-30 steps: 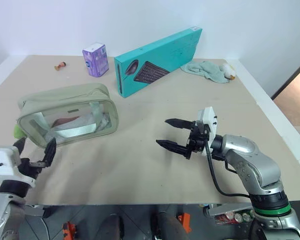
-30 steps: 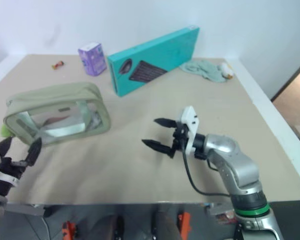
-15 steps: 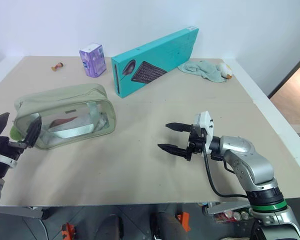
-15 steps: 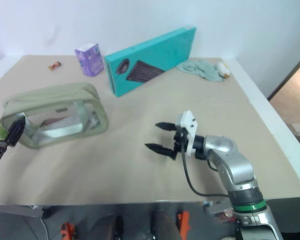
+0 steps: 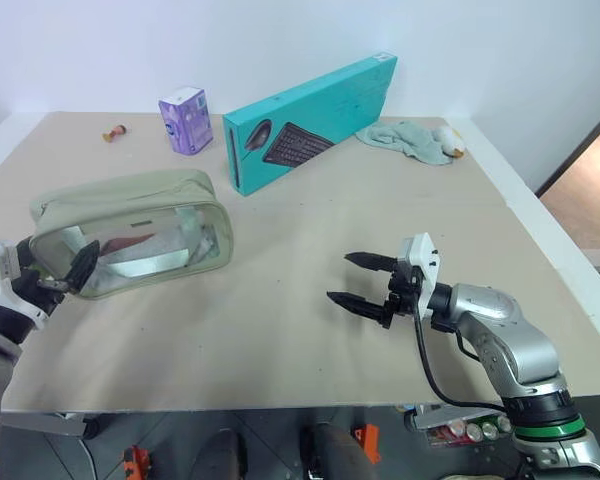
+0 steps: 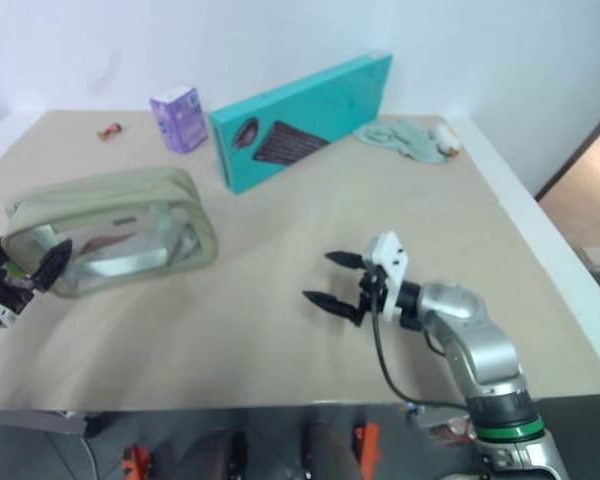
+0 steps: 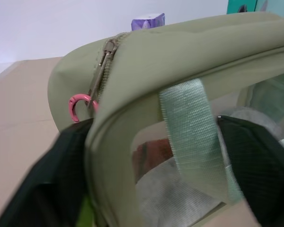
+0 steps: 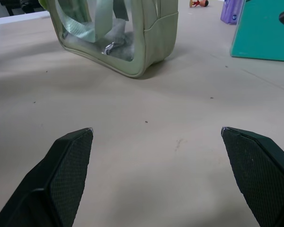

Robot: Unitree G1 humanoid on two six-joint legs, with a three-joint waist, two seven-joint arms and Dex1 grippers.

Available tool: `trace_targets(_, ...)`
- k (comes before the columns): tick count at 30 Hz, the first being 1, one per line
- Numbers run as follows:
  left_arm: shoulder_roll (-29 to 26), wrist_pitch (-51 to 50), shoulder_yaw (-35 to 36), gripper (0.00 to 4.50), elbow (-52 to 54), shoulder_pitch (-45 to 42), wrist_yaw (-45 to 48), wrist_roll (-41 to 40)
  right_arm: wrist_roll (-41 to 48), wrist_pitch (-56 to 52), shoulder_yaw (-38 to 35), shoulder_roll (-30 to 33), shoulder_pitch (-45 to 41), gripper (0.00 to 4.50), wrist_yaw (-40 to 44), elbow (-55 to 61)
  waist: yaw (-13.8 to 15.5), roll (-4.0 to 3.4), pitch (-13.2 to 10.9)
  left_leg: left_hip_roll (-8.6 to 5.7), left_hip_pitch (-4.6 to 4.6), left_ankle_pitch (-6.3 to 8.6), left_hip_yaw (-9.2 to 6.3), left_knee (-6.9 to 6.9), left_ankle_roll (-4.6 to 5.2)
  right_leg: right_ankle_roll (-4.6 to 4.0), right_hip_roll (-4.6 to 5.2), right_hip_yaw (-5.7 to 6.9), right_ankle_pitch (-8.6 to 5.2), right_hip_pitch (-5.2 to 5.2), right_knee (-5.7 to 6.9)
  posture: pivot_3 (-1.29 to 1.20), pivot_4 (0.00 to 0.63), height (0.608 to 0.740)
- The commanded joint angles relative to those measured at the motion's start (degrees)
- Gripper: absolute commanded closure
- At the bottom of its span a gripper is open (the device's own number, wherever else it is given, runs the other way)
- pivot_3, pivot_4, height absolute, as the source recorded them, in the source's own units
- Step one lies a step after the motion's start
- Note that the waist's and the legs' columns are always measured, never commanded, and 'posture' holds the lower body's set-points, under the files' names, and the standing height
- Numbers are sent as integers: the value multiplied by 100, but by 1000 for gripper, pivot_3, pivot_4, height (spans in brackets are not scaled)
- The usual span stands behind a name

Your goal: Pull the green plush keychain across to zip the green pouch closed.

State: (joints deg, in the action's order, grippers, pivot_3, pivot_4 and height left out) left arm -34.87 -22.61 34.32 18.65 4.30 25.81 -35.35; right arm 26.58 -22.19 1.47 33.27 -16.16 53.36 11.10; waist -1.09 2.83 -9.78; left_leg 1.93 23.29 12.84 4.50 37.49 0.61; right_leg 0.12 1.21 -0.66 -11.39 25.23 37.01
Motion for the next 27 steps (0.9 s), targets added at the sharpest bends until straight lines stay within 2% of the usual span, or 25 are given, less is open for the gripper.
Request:
trace_targets(1, -105, -80, 22, 1960, -5, -63, 171, -131, 7, 116, -183, 54, 12, 0, -56, 268, 0, 1, 0, 0, 0, 0, 0, 0, 0, 0, 0, 0, 0, -1, 0, 0, 150, 740)
trace_targets(8, -373, -327, 6, 4361, -154, -121, 609, -327, -66, 199, -142, 69, 40, 0, -84, 202, 11, 0, 0, -5, 0, 0, 3, 1, 0, 1, 5, 4, 0, -1, 0, 0, 150, 740)
trace_targets(15, -501, -282, -454, 4435, -173, -406, 1062, -257, -124, 205, -118, 69, 30, 0, -90, 197, 34, 0, 0, -5, 0, -2, 0, 1, -1, 1, 8, 10, 0, -3, 0, 0, 150, 740)
trace_targets(23, -266, -465, -1804, 4435, 346, -1294, 1541, -460, -226, 211, -197, 75, 11, 0, -241, 212, 63, 1, 0, -14, 5, -2, 2, 2, -1, 8, 9, 14, -2, -5, -1, 0, 150, 740)
trace_targets(27, -54, -536, -2398, 4435, 489, -1660, 1713, -496, -208, 256, -563, 187, 71, 0, -412, 100, 64, 0, 0, -15, 8, -2, 5, 1, 0, 14, -1, 4, -1, -1, -1, 0, 150, 740)
